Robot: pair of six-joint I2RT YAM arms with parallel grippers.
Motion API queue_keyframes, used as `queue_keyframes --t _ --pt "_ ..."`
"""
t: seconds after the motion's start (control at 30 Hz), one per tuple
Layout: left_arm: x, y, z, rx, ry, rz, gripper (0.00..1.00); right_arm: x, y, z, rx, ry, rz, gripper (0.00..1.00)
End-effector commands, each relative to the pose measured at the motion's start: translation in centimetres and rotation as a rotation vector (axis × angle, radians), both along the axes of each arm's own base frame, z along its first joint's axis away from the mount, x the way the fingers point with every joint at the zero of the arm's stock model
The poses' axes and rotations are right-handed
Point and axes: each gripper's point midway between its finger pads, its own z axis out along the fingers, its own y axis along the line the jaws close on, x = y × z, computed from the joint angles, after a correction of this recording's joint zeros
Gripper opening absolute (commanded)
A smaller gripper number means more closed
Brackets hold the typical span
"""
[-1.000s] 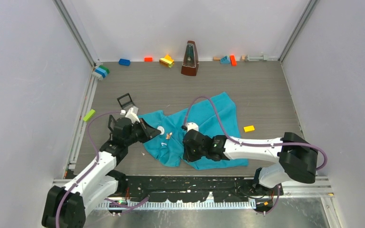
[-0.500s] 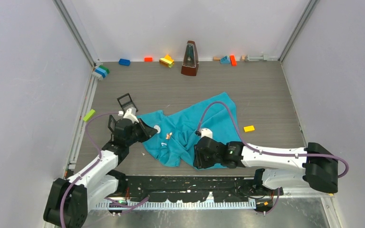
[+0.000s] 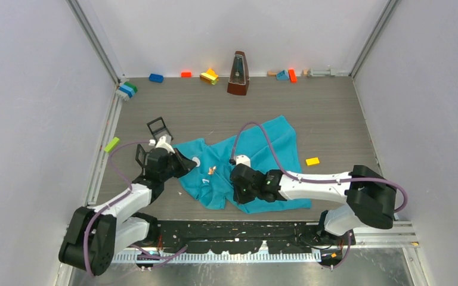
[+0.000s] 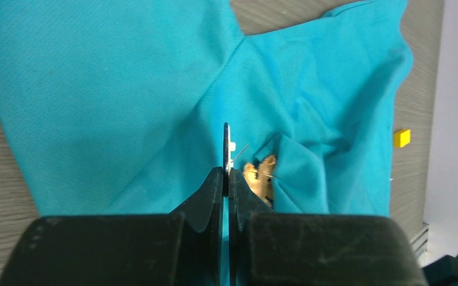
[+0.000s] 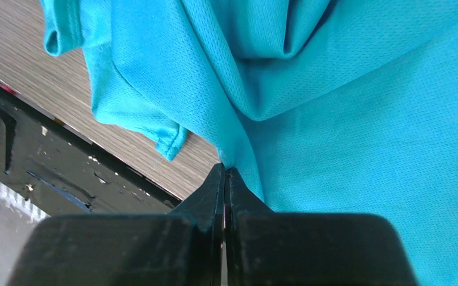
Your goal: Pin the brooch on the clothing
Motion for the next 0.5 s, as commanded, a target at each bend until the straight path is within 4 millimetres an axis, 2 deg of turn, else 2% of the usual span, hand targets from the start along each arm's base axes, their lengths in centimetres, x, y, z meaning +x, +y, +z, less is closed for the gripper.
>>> queue_keyframes --t 0.0,0.1,0.23,0.37,0.47 --pt "1.4 1.0 -1.1 0.042 -0.043 0.041 0.0 -0.9 0.1 -0.1 0.005 0.038 0.016 0.01" --pt "1.2 1.2 -2.7 0.055 -0.017 0.051 0.0 -3.9 -2.2 -1.9 -0.022 0.142 0.015 0.0" --pt "1.3 1.4 -4.2 0.067 0.007 0.057 0.0 -7.8 -4.4 -2.5 -0.026 0.284 0.007 0.0" --pt "1.6 1.5 -5.0 0.082 0.02 0.061 0.0 -10.2 -5.1 -2.1 -0.019 0.367 0.007 0.0" --pt "1.9 1.5 -4.9 0.088 0.008 0.057 0.0 -10.5 -5.4 -1.3 -0.018 0.37 0.005 0.01"
